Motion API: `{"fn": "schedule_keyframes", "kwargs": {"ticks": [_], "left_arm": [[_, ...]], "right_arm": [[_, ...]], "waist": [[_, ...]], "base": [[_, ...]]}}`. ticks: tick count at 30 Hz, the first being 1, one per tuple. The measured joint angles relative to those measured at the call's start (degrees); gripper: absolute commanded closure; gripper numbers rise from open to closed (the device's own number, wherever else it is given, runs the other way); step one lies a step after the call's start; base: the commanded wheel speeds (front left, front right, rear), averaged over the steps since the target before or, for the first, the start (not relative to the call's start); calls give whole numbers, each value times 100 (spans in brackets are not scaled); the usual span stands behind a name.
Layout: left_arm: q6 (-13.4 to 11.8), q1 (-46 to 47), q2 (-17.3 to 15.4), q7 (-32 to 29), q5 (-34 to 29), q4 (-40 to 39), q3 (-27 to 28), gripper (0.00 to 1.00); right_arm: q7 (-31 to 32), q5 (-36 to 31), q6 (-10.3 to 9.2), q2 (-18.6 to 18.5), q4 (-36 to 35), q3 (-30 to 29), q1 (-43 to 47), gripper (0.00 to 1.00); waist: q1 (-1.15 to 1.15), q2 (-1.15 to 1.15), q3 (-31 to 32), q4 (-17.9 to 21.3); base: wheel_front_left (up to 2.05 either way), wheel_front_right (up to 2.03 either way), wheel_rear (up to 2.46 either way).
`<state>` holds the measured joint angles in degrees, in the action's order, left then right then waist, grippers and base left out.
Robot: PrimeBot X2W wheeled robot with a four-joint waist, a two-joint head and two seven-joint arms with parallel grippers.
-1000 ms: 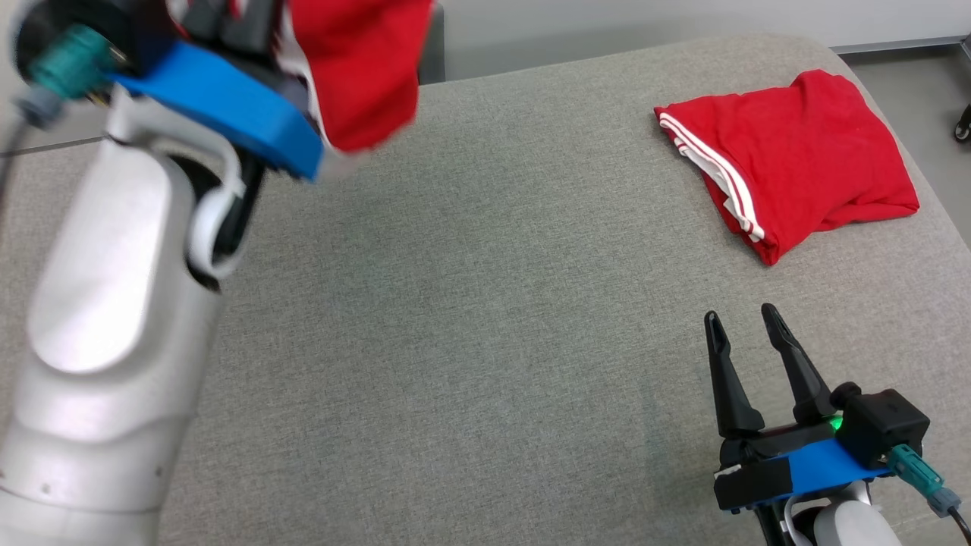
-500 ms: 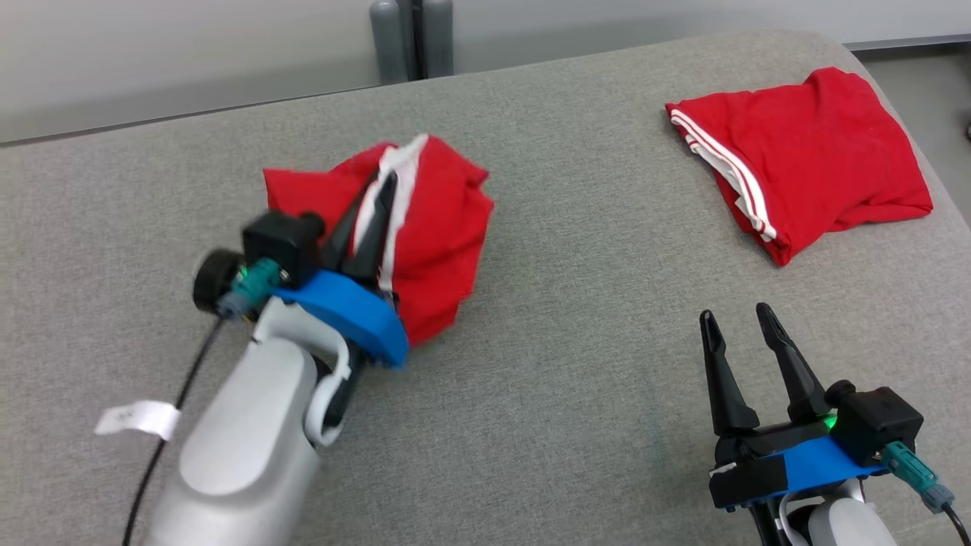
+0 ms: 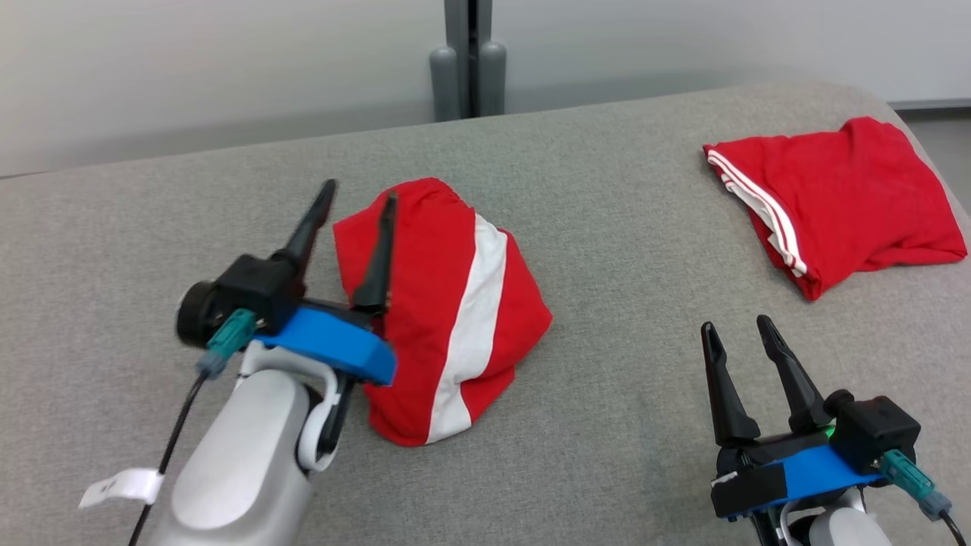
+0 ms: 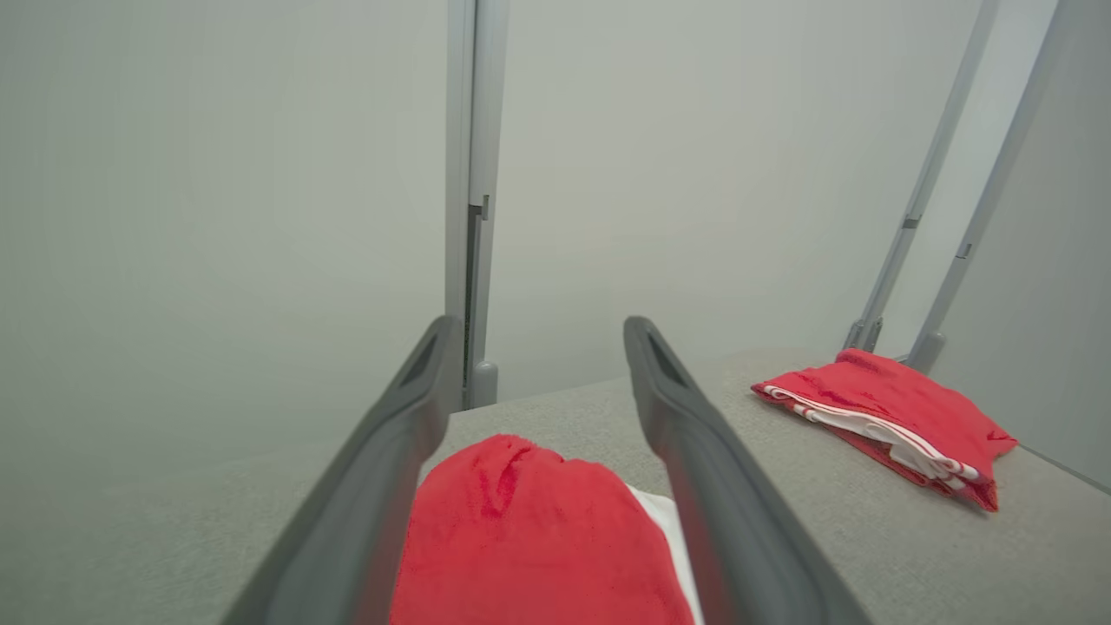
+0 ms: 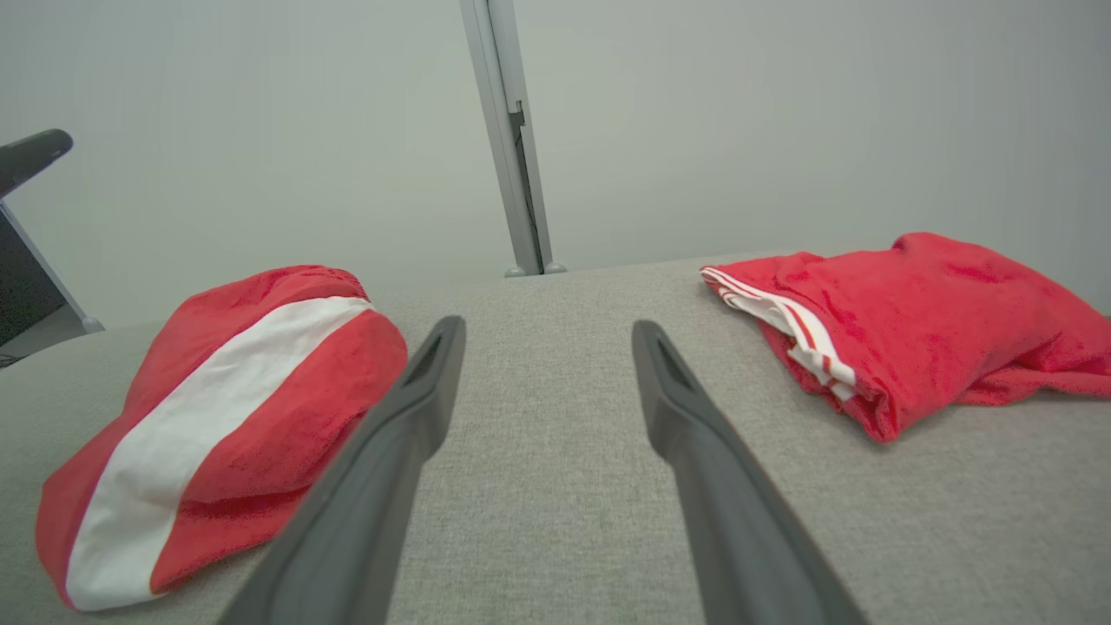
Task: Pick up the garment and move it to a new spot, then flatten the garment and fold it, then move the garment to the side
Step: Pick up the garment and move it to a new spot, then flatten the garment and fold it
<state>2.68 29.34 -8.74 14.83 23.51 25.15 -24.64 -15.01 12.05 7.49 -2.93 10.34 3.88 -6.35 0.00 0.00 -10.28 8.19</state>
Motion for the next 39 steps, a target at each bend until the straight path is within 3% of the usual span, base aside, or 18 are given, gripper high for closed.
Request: {"fn": "schedule_keyframes", "kwargs": {"ticks": [8, 14, 24, 39], "left_arm": [[-360, -1006, -222, 16, -326, -1111, 887, 0], [-434, -1785, -269, 16, -606, -1560, 1347, 0], [-404, -2634, -209, 16, -793, -1561, 1684, 0], [-414, -3005, -162, 16, -999, -1547, 1908, 0]], "right_arm": [[-2, -46, 0, 1, 32, -125, 146, 0], [-3, -93, 0, -20, 38, -244, 330, 0], [19, -188, 0, -33, 40, -402, 553, 0], [91, -192, 0, -35, -62, -490, 773, 0]], "waist": [[0, 0, 304, -321], [0, 0, 493, -614], [0, 0, 764, -940], [0, 0, 843, -991]], "base": [[0, 0, 0], [0, 0, 0], [0, 0, 0], [0, 0, 0]]}}
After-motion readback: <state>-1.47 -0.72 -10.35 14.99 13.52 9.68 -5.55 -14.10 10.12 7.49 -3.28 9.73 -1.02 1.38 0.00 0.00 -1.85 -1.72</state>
